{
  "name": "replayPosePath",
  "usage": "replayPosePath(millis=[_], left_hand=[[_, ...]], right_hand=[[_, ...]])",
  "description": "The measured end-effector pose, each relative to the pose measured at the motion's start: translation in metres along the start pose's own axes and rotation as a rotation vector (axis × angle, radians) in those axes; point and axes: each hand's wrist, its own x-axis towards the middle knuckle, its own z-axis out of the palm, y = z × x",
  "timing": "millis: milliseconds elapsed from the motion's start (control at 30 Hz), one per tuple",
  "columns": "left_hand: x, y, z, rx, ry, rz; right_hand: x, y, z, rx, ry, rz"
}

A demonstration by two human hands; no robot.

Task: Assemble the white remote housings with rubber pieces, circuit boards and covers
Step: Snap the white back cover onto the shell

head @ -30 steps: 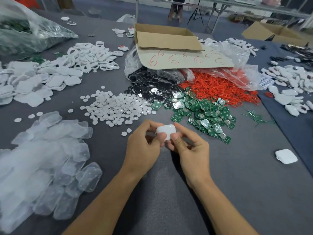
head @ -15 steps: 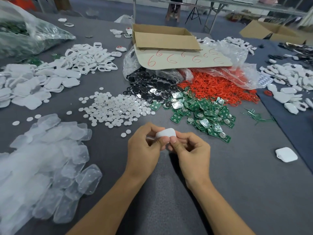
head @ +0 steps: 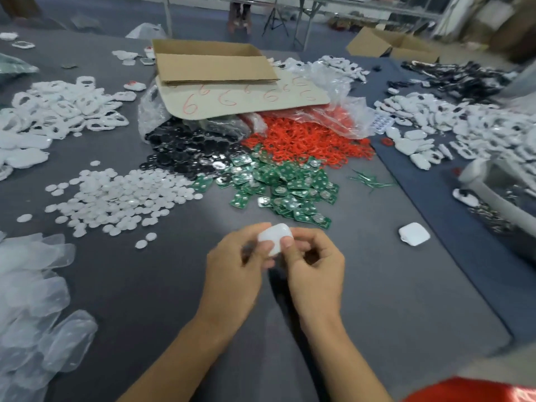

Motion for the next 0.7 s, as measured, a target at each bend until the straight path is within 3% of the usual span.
replayPosePath(millis=[67, 167, 367, 533, 633, 700], left_hand=[[-0.001, 0.004, 0.041, 0.139, -0.121, 0.048], [0.002, 0.014, 0.110, 0.374, -0.246, 0.275], [0.023, 0.028, 0.216, 0.666, -0.472, 0.470], [0.034, 0.033, 0.223, 0.497, -0.588, 0.403], [0.027, 0.035, 0.189, 0.277, -0.474, 0.329], [0.027, 0.034, 0.154, 0.190, -0.363, 0.308]], right_hand=[[0.010, 0.007, -0.042, -0.220, 0.122, -0.028], [0.030, 0.011, -0.100, -0.508, 0.293, -0.041], [0.080, 0.021, -0.163, -0.710, 0.463, -0.015], [0.090, 0.025, -0.161, -0.645, 0.616, 0.038], [0.076, 0.018, -0.146, -0.648, 0.690, -0.121], [0.061, 0.008, -0.114, -0.532, 0.636, -0.230]])
